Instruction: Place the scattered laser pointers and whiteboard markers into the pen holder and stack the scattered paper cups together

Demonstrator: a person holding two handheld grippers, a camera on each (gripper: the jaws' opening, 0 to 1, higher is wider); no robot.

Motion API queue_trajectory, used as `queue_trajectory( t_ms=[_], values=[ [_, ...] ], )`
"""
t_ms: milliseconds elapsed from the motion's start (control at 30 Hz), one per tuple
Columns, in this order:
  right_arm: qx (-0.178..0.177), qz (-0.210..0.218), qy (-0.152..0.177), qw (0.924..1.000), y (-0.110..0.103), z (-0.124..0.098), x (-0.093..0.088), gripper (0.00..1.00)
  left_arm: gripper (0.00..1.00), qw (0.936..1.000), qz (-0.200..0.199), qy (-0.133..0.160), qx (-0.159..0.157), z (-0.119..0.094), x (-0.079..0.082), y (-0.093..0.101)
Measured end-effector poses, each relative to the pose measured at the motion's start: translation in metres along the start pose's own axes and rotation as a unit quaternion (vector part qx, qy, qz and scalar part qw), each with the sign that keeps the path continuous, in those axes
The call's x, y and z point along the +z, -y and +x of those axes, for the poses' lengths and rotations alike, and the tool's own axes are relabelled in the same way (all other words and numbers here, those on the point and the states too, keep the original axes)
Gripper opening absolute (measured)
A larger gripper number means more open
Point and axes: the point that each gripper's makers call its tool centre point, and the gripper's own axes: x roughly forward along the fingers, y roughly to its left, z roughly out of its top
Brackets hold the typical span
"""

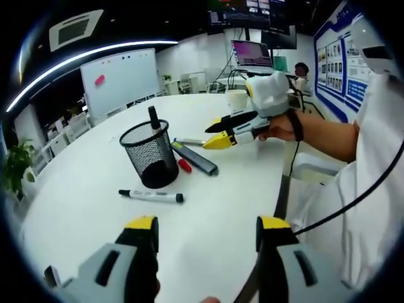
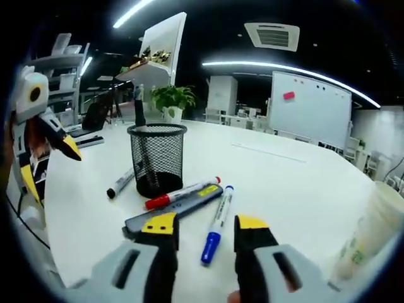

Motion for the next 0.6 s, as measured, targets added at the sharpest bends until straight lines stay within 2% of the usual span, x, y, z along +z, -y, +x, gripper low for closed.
queue_trajectory(
  t_ms=[333, 600],
  values=[
    [-0.012, -0.003, -0.011, 0.9999, 0.0043, -0.0004, -0.007, 0.31, 0.64, 1.0, 0.002, -0.001, 0.002, -0.0023, 0.0008, -0.0008],
    [-0.008, 0.006, -0.017, 0.9998, 0.0023, -0.0001, -0.01, 0.31, 0.64, 1.0, 0.003, -0.002, 0.003, -0.003, 0.0008, -0.0013]
  ],
)
